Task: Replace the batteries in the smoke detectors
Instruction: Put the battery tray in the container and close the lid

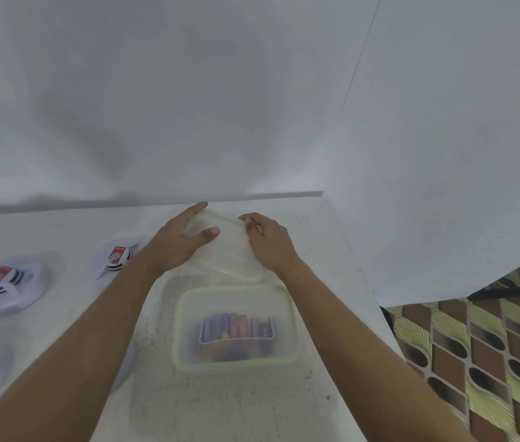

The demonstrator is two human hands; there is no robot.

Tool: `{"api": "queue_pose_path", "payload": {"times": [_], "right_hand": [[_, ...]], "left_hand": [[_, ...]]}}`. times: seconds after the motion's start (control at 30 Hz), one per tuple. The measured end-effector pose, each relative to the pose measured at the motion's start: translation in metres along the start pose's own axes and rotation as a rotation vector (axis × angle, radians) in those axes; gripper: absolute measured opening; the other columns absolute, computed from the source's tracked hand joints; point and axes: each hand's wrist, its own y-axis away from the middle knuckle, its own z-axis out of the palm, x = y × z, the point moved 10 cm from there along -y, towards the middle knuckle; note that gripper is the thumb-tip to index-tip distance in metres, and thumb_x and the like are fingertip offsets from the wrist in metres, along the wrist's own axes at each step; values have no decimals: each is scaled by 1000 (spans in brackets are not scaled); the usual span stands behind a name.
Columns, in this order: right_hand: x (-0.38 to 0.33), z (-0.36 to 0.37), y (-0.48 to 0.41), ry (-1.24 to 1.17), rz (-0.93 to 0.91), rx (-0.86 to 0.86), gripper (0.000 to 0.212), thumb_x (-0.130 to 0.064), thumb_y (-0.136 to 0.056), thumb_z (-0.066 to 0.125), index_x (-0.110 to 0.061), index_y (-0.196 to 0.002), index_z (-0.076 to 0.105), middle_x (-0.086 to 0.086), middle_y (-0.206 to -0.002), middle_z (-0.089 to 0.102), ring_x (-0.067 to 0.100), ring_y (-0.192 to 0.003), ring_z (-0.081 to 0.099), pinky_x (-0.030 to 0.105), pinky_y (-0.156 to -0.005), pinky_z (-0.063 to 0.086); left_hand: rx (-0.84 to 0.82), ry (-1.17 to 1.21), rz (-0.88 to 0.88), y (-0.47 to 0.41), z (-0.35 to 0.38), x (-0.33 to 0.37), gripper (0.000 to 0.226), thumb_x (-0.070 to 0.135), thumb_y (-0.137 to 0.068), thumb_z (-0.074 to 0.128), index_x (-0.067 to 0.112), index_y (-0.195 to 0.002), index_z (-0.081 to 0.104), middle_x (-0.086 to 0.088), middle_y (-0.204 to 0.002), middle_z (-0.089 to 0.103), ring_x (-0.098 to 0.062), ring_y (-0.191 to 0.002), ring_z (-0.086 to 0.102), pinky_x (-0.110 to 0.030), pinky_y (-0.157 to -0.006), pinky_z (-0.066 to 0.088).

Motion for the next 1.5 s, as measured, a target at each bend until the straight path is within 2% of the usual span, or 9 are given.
{"api": "queue_pose_path", "payload": {"times": [0.17,0.33,0.5,0.6,0.7,0.9,1.1,1.3,1.5], "right_hand": [[0,-1,1,-35,26,-34,35,-31,-108,39,-21,-132,62,-1,-132,64,19,-120,57,30,-102,44],[10,-24,0,-22,85,103,42,-35,-103,52,-14,-139,50,4,-135,54,15,-116,51,24,-92,34],[26,-32,8,-183,177,171,53,-35,-101,55,-12,-145,37,7,-147,41,22,-128,48,30,-99,41],[26,-30,14,-267,184,201,53,-36,-99,59,-12,-140,36,5,-140,44,21,-122,50,29,-92,42],[26,-26,18,-307,169,224,40,-33,-97,62,-16,-126,41,-1,-125,49,17,-110,52,24,-82,39],[19,-20,14,-241,108,133,34,-35,-103,51,-28,-136,50,-7,-120,57,16,-109,57,27,-88,43],[17,-2,2,-233,122,-45,39,-41,-108,36,-33,-145,34,2,-134,55,22,-117,57,36,-101,47],[20,-1,-3,-237,110,-60,39,-46,-105,41,-36,-142,35,-2,-124,59,19,-109,61,37,-98,51],[22,-1,-3,-233,104,-48,37,-45,-106,41,-35,-141,35,0,-125,59,21,-107,63,37,-96,53]], "left_hand": [[-26,104,-10,-2,3,3,56,58,-78,72,48,-128,49,15,-135,48,-14,-124,50,-44,-101,49],[26,135,-158,-2,2,-5,75,58,-65,84,28,-123,46,1,-121,56,-18,-104,61,-42,-87,56],[140,-87,-89,1,-5,3,97,62,-70,78,30,-147,28,-7,-146,26,-20,-126,39,-37,-105,38],[160,-156,39,4,-2,14,85,64,-75,71,26,-145,42,-1,-150,37,-19,-138,36,-35,-112,31],[240,-96,55,9,-7,21,64,51,-78,76,25,-133,57,5,-129,58,-11,-117,51,-26,-97,37],[273,-164,-119,8,-11,12,68,69,-63,77,24,-109,58,3,-94,58,-18,-91,59,-35,-79,50],[-55,-158,11,-5,28,14,89,70,-80,61,33,-153,26,4,-155,34,-19,-140,36,-35,-112,32],[-171,-17,24,-6,35,12,107,79,-65,64,43,-154,17,17,-155,33,-7,-135,39,-29,-109,35],[-175,1,23,-8,36,10,100,74,-71,67,42,-154,20,16,-155,32,-8,-137,38,-33,-113,35]]}}
